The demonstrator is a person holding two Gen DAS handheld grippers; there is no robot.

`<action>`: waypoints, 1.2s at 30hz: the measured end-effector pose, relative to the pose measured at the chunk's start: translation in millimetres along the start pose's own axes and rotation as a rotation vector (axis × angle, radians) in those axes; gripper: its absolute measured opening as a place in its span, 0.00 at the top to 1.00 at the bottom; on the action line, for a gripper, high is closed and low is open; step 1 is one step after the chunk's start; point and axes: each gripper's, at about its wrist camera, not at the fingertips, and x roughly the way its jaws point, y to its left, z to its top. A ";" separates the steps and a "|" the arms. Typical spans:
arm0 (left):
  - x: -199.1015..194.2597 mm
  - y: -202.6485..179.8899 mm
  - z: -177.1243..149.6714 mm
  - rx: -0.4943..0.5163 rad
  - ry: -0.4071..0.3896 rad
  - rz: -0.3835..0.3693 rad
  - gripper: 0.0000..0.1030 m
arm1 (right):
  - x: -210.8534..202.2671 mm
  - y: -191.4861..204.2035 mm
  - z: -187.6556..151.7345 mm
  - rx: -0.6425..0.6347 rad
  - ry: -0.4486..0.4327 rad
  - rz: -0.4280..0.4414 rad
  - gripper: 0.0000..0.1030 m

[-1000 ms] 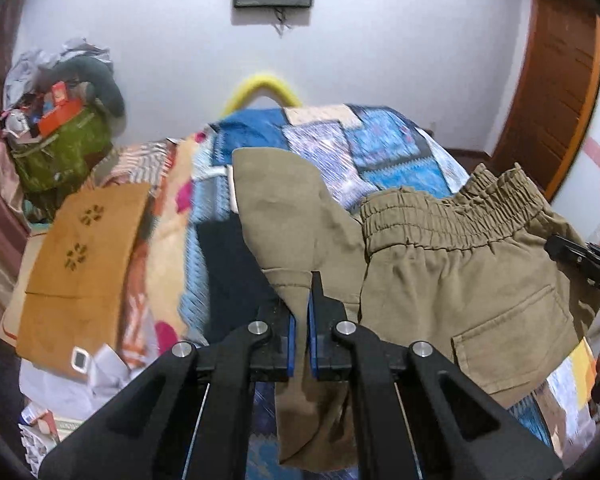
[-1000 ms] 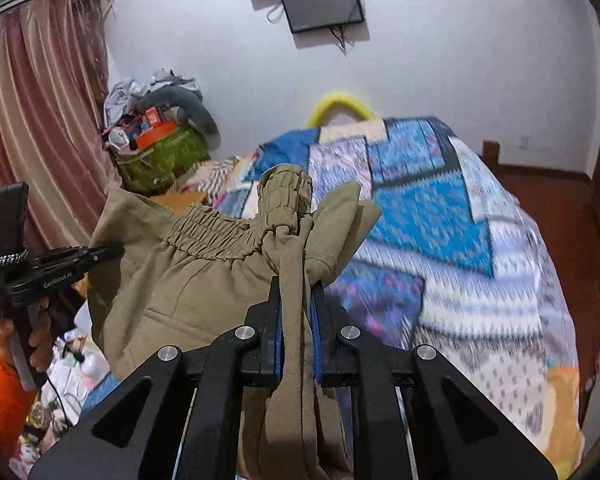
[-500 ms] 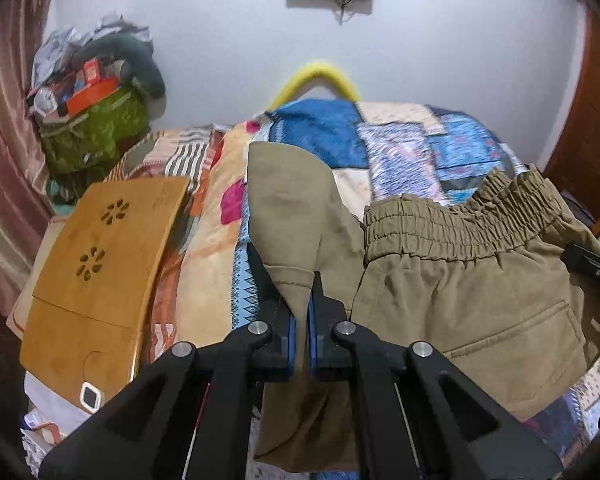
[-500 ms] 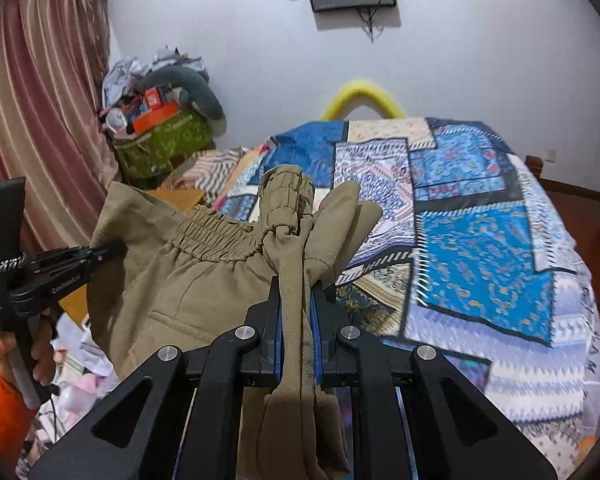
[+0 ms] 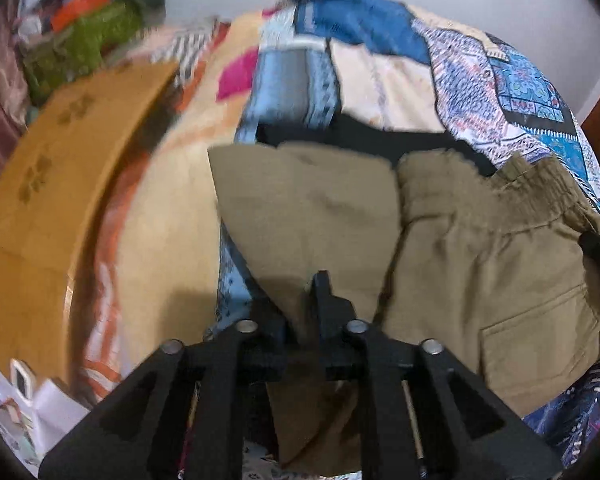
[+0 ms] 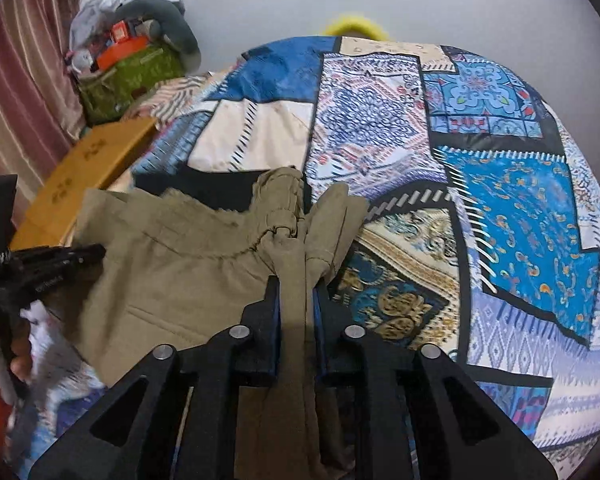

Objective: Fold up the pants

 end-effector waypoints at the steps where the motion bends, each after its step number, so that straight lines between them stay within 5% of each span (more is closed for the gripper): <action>1: 2.0 4.8 -2.4 -0.012 0.011 -0.005 0.74 | -2.5 -3.8 -1.8 0.010 0.001 0.006 0.83; 7: -32.4 8.2 -20.1 0.012 -0.017 0.022 0.59 | -35.7 -9.8 -13.9 0.048 0.003 0.004 0.76; 12: -104.0 -8.5 -43.0 0.067 -0.106 0.026 0.57 | -92.7 3.7 -21.7 0.026 -0.086 -0.003 0.76; 20: -278.4 -42.7 -81.2 0.129 -0.388 -0.078 0.57 | -255.8 58.5 -43.5 -0.036 -0.398 0.046 0.76; 29: -441.2 -71.0 -170.0 0.182 -0.710 -0.125 0.56 | -395.4 114.5 -104.8 -0.073 -0.677 0.075 0.76; 32: -473.8 -73.8 -207.4 0.195 -0.803 -0.176 0.40 | -413.4 125.9 -123.1 -0.079 -0.712 0.058 0.75; 34: -486.2 -77.6 -229.6 0.194 -0.857 -0.149 0.32 | -420.2 130.1 -136.2 -0.061 -0.731 0.041 0.63; 36: -496.0 -83.3 -250.1 0.209 -0.899 -0.109 0.24 | -422.5 129.5 -144.5 -0.038 -0.748 0.042 0.37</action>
